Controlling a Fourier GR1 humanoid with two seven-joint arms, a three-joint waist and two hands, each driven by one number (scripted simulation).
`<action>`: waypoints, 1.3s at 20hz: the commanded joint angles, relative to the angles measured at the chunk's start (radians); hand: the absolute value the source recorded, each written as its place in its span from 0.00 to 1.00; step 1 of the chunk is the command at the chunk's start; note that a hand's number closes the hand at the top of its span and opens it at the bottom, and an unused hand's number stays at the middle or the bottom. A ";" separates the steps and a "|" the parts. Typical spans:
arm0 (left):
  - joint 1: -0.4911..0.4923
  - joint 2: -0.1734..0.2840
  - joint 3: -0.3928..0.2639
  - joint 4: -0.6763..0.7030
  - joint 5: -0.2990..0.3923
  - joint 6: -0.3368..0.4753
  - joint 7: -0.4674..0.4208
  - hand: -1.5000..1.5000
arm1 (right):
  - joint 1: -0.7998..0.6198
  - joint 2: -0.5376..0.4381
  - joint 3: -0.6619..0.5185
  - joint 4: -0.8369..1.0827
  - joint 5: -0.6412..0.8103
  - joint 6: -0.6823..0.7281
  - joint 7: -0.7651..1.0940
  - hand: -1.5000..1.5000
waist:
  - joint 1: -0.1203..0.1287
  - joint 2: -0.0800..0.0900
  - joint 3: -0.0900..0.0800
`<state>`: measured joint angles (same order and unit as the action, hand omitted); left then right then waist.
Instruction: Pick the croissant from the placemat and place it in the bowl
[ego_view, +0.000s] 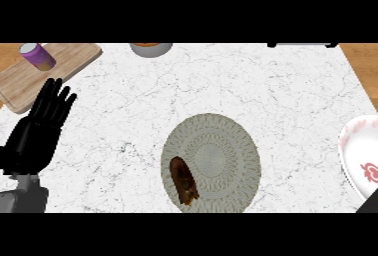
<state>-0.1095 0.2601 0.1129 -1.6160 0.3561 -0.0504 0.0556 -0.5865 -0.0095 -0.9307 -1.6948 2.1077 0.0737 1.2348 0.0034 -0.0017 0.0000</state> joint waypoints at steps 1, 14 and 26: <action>-0.028 -0.013 -0.004 0.030 -0.016 0.012 -0.013 0.50 | 0.053 0.009 -0.094 0.009 -0.124 -0.079 0.176 1.00 | -0.009 0.004 0.002; -0.043 -0.021 -0.016 0.004 -0.015 0.019 0.031 0.50 | 0.229 0.010 -0.201 0.052 -0.594 -0.406 -0.043 0.00 | 0.002 0.001 0.002; -0.064 -0.004 0.009 0.032 -0.010 0.002 0.014 0.50 | 0.296 0.010 -0.195 -0.295 -0.532 -0.744 -0.037 0.00 | 0.007 0.004 0.001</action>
<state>-0.1383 0.2450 0.1076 -1.5992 0.3387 -0.0504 0.0544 -0.3207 0.0003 -1.1462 -1.9102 1.5607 -0.5522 1.0385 0.0109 -0.0003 0.0013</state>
